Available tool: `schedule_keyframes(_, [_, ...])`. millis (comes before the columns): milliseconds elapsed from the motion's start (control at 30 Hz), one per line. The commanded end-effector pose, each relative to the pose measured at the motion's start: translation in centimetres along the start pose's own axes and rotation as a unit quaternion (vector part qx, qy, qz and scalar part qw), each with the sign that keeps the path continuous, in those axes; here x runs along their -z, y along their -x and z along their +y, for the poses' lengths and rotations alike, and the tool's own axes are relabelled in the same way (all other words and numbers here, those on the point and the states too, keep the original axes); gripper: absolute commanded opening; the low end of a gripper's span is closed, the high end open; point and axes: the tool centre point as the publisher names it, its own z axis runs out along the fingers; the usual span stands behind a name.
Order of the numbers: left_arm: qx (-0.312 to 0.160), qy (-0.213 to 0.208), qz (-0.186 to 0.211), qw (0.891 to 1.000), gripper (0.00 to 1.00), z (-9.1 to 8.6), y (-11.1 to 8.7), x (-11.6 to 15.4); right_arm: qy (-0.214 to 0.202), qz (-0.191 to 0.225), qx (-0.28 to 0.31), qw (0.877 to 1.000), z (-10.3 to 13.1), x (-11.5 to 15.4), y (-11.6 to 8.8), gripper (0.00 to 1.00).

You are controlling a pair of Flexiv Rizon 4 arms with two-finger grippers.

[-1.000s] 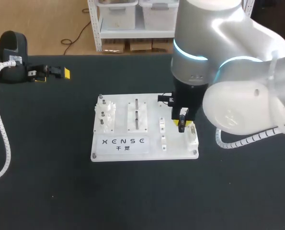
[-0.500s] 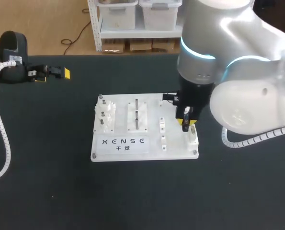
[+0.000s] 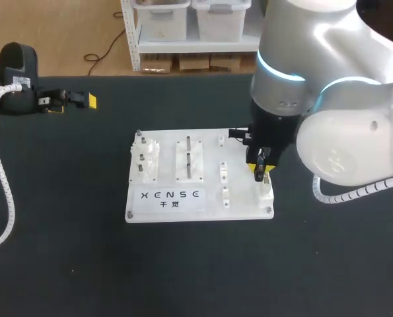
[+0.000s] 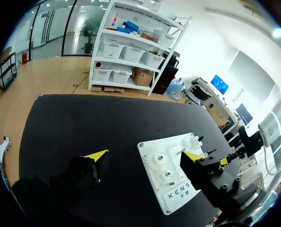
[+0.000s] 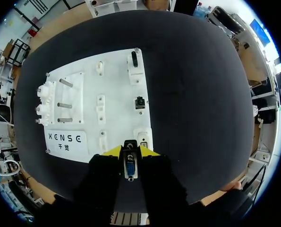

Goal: Insert the USB connector, Ethernet cable, and multi-pin plug into their matching sockets one by one.

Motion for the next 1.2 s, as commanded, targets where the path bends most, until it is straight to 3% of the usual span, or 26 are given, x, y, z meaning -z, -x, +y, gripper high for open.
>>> schedule_keyframes(33, [0.000,0.000,0.000,1.000,1.00,0.0,0.0,0.0,0.001,-0.001,0.000,1.000,-0.1,0.0,0.0,0.00])
schedule_keyframes(700, [0.000,0.000,0.000,1.000,1.00,0.0,0.0,0.0,0.001,-0.001,0.000,1.000,-0.1,0.0,0.0,0.00])
schedule_keyframes(1200, [0.000,0.000,0.000,1.000,1.00,0.0,0.0,0.0,-0.002,-0.004,0.009,1.000,-1.4,0.4,-0.4,0.00])
